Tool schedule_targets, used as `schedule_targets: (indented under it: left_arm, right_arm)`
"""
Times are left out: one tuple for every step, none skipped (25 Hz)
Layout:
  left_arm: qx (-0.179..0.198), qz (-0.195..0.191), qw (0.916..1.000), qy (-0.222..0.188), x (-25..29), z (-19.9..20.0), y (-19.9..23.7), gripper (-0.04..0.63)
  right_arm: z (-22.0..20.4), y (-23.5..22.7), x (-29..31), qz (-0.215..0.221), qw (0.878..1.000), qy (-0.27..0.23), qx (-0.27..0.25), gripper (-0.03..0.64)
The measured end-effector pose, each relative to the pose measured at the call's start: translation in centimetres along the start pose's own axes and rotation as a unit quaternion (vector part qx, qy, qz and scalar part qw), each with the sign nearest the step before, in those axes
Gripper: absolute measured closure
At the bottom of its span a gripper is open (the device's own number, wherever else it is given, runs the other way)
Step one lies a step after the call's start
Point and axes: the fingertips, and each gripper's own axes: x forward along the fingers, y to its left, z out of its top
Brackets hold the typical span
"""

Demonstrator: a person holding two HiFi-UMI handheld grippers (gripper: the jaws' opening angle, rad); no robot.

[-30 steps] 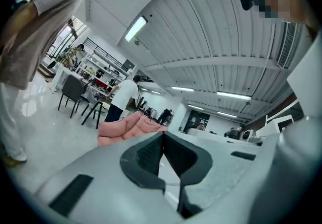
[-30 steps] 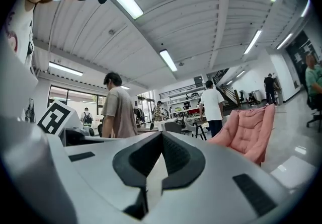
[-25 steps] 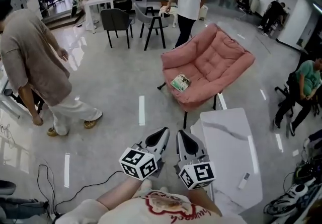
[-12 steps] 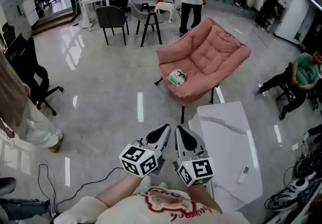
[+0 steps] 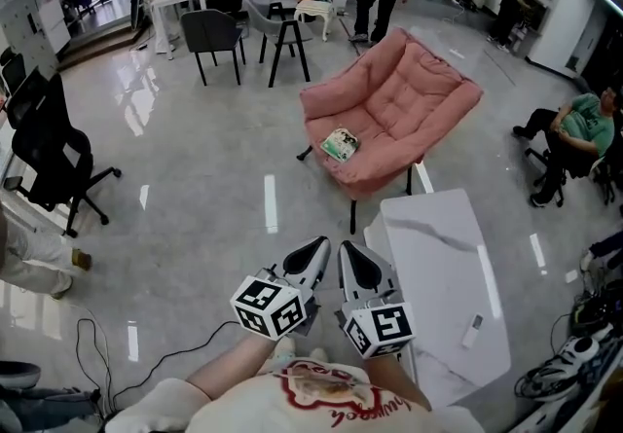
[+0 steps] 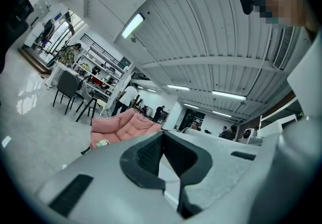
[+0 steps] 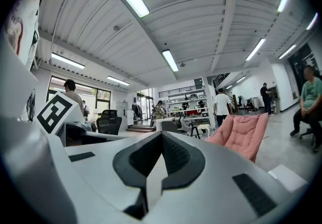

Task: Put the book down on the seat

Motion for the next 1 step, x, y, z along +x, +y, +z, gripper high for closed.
schedule_targets:
  left_arm:
    - [0.0, 0.0, 1.0, 0.0, 0.03, -0.04, -0.04, 0.592]
  right_arm:
    - [0.01, -0.01, -0.02, -0.001, 1.0, 0.0, 0.0, 0.618]
